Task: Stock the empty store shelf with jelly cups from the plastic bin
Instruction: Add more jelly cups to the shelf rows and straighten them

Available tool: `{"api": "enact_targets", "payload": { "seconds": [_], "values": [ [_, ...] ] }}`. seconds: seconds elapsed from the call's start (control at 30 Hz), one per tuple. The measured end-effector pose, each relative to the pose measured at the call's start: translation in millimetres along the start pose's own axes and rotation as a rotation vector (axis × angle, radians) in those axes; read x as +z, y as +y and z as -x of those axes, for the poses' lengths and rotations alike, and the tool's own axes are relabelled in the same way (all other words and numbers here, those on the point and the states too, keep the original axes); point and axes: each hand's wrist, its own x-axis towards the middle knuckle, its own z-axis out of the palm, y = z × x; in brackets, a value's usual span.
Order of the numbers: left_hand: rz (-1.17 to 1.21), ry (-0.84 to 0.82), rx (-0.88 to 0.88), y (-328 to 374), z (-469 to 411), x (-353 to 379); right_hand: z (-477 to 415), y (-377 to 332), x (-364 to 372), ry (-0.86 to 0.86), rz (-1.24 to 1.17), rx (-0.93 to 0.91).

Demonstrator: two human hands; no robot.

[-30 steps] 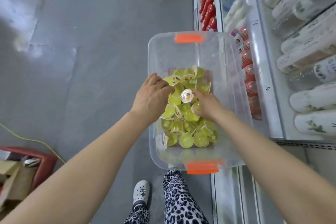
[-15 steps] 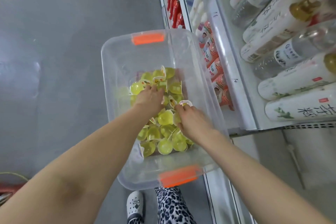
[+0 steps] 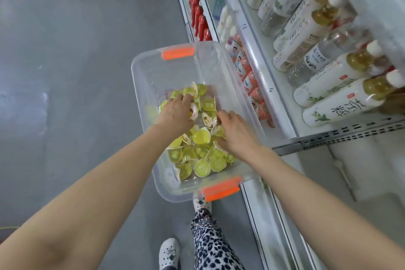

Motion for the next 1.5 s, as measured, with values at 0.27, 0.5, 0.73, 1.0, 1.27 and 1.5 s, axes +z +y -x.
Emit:
{"api": "enact_targets", "payload": {
  "seconds": [0.27, 0.5, 0.73, 1.0, 1.27, 1.5],
  "values": [
    [0.017, 0.114, 0.165, 17.3, 88.5, -40.1, 83.1, -21.3, -40.8, 0.248, -0.186, 0.175],
    [-0.033, 0.184, 0.362, 60.8, 165.4, -69.7, 185.2, -43.5, -73.8, 0.440, -0.138, 0.292],
    [-0.056, 0.186, 0.619, 129.1, 219.6, -80.3, 301.9, -50.1, -104.9, 0.594, -0.082, 0.407],
    [-0.081, 0.159, 0.839, 233.8, 268.5, -80.0, 435.0, -34.8, -136.4, 0.782, -0.005, 0.605],
    [-0.040, 0.205, 1.108, 359.9, 335.0, -53.8, 583.2, -16.4, -157.0, 0.906, 0.073, 0.787],
    [0.021, 0.199, 1.242, 455.7, 414.0, -13.3, 718.2, -0.3, -164.9, 0.975, 0.087, 0.946]
  ]
}}
